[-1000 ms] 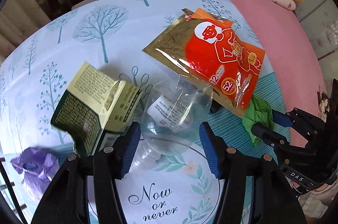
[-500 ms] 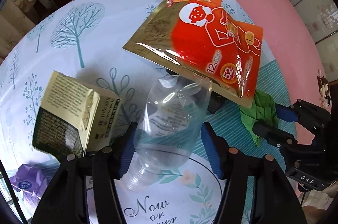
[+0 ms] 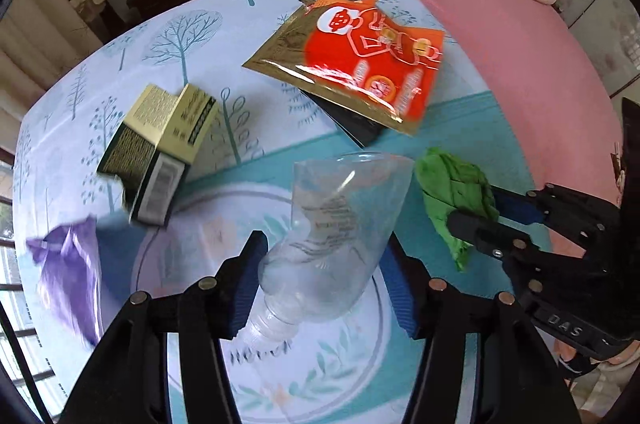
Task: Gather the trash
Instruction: 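Carry the plastic bottle and green paper down over the yellow-rimmed bin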
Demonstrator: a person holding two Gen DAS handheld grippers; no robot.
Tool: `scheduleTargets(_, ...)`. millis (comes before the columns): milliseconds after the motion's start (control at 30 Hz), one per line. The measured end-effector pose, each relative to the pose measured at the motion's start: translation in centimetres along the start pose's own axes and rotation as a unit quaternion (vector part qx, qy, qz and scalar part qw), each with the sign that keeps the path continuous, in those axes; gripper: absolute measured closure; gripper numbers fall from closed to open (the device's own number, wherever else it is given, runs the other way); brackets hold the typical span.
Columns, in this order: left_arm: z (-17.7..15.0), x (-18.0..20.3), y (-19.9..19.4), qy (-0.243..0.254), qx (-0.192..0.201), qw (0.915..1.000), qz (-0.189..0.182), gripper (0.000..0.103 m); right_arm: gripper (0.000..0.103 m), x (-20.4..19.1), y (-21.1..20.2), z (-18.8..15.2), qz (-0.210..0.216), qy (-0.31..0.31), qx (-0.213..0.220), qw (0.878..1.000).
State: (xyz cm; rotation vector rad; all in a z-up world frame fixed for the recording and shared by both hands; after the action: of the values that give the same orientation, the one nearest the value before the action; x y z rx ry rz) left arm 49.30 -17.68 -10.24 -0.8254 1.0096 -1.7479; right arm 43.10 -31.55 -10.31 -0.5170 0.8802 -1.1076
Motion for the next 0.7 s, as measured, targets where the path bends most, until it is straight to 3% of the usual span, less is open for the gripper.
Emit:
scheduleTargets(400, -9.8, 0.4, -12.0, -0.019, 0.061, 0.9975, -0.029, 0.048, 0.072, -9.1, -9.1, -6.2, -0.014, 0.003, 0.054, 0.998)
scheduleTargets(700, -21.3, -0.9, -22.2, 0.006, 0.108, 0.9933, -0.042, 0.048, 0.072, -18.0, -16.7, -15.6, -0.041, 0.042, 0.102, 0.993)
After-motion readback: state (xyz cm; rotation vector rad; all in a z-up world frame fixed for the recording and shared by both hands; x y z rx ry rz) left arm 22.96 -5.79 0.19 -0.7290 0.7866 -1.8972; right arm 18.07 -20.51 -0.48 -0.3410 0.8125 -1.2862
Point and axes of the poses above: each gripper's, at about its wrist camera, not at the fingertips, and y roughly the way its jaws point, x to its right, z to its top, the point moved 1 cm from there along y, roughly the way its jaws point, and after that the axes turned 10 degrees about x, right-handed, at the moved point
